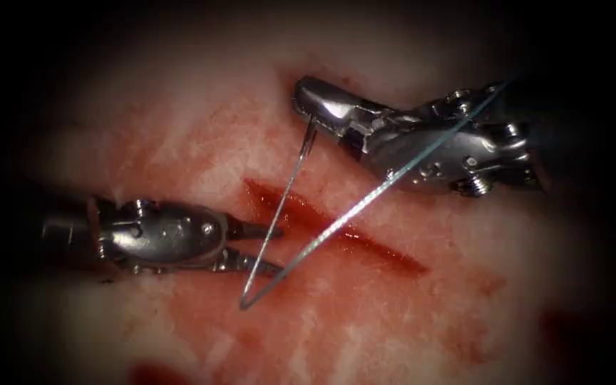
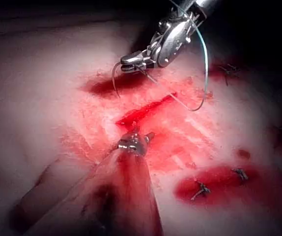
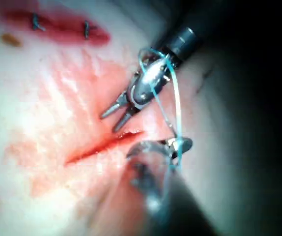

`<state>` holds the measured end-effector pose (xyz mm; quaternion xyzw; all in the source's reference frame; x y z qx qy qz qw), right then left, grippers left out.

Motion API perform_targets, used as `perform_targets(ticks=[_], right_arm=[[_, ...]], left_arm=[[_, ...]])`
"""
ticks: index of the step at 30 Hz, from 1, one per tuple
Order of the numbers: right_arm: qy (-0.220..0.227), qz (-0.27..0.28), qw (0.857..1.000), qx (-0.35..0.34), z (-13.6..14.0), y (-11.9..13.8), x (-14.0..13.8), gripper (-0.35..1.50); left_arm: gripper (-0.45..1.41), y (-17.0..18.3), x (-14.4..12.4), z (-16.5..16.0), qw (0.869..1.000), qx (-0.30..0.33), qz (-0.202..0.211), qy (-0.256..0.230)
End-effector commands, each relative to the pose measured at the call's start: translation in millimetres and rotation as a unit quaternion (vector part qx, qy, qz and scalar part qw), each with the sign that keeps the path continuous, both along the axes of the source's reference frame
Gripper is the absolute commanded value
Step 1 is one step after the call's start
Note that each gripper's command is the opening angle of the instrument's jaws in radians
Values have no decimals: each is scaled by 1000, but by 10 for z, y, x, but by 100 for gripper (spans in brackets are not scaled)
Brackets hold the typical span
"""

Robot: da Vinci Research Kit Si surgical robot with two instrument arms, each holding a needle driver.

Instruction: Wound Closure

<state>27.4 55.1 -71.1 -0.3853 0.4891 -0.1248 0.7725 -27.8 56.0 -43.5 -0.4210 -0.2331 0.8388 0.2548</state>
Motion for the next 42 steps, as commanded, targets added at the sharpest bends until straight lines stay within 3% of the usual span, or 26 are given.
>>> perform_targets(ticks=[1, 6, 12, 42], right_arm=[[-5, 2, 1000, -1, 9, -5, 0, -35], [-1, 14, 1000, -6, 13, -1, -12, -35], [2, 16, 1000, -1, 13, 0, 2, -35], [19, 24, 999, 29, 5, -2, 16, -35]], left_arm=[[17, -7, -4, 5, 1000, 1, 2, -1], [16, -6, -4, 5, 1000, 1, 2, -1], [15, -6, -3, 4, 1000, 1, 2, -1], [12, -6, -2, 7, 1000, 0, 3, -1]])
